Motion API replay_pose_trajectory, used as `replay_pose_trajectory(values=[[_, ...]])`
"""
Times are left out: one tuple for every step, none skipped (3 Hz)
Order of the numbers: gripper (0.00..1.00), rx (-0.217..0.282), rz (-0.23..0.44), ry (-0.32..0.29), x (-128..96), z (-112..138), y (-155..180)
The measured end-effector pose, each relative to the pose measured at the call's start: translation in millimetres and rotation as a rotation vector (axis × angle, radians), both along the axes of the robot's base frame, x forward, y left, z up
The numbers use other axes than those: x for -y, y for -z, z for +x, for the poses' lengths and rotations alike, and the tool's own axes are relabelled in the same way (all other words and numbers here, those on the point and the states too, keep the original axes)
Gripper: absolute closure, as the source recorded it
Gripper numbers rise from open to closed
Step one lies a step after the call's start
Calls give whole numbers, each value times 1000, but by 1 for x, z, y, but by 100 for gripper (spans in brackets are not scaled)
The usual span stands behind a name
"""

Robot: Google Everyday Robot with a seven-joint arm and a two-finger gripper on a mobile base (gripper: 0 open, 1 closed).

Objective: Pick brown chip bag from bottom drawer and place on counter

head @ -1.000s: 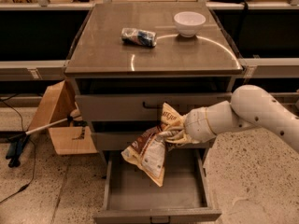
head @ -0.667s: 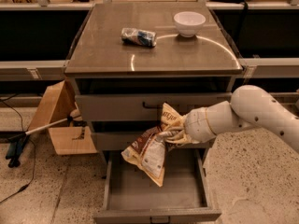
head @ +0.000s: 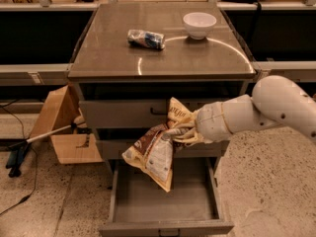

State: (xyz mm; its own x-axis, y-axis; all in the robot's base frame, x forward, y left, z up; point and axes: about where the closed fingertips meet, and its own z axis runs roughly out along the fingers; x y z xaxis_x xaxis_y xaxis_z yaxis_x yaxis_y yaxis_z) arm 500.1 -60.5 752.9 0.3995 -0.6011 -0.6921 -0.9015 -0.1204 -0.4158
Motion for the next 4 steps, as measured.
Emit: replay_pose_trajectory(values=[[100,63,15,-28,-9,-11,-45],[100,123,10,-61,-19,-22,-84],[100,169,-12,-105,-32,-33,-116],[100,169,-12,-105,-32,-33,-116]])
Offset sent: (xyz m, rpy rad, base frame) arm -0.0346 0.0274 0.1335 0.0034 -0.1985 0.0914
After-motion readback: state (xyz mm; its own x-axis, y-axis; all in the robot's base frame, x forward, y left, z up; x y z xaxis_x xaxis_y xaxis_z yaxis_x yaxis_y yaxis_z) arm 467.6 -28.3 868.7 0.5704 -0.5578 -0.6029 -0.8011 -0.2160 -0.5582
